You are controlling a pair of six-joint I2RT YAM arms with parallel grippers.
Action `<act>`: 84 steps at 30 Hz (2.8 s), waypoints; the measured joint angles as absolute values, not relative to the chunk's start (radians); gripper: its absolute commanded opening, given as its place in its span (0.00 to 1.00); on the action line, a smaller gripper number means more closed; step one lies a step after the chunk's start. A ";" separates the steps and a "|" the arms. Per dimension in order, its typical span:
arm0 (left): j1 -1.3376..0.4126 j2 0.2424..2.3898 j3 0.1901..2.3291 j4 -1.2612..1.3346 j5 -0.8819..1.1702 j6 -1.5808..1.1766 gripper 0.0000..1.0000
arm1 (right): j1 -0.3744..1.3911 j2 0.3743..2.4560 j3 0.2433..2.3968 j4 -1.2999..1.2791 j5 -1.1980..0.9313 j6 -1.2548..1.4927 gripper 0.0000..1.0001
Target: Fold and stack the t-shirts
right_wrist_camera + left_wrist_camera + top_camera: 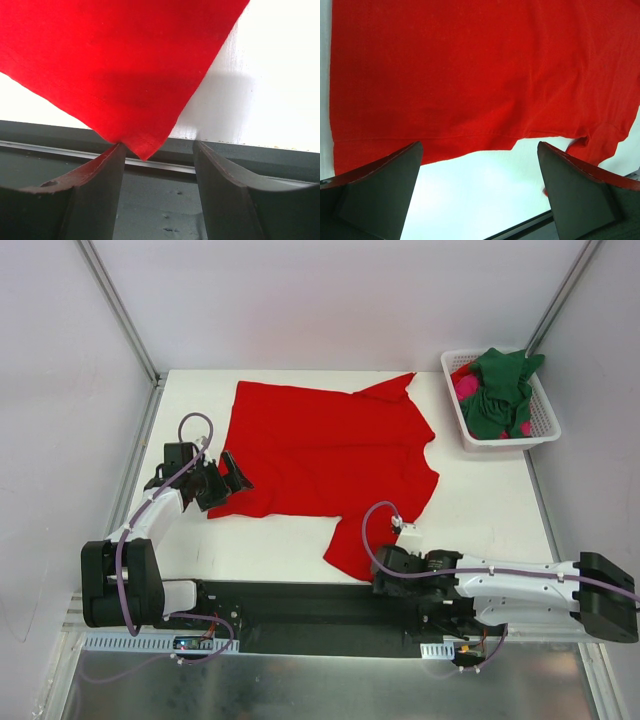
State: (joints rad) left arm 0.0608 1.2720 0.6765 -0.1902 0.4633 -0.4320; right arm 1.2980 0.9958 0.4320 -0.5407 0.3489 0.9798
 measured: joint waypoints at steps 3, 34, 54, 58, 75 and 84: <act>0.061 1.272 0.677 -0.190 0.463 -0.432 0.99 | 1.298 0.991 0.432 -0.541 0.355 0.982 0.60; 0.067 1.274 0.677 -0.190 0.463 -0.432 0.99 | 1.301 1.061 0.432 -0.510 0.350 0.966 0.26; 0.067 1.275 0.677 -0.190 0.463 -0.432 0.99 | 1.301 1.022 0.456 -0.558 0.377 0.962 0.48; 0.067 1.275 0.677 -0.190 0.463 -0.432 0.99 | 1.301 1.020 0.461 -0.562 0.389 0.960 0.46; 0.067 1.276 0.677 -0.190 0.464 -0.432 0.99 | 1.301 1.040 0.463 -0.563 0.393 0.951 0.32; 0.067 1.280 0.677 -0.190 0.464 -0.432 0.99 | 1.301 1.000 0.466 -0.579 0.394 0.953 0.36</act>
State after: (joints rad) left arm 0.0673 1.2800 0.6765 -0.1902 0.4641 -0.4316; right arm 1.3014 0.9997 0.4660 -0.5785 0.3939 0.9535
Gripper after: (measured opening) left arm 0.990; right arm 0.356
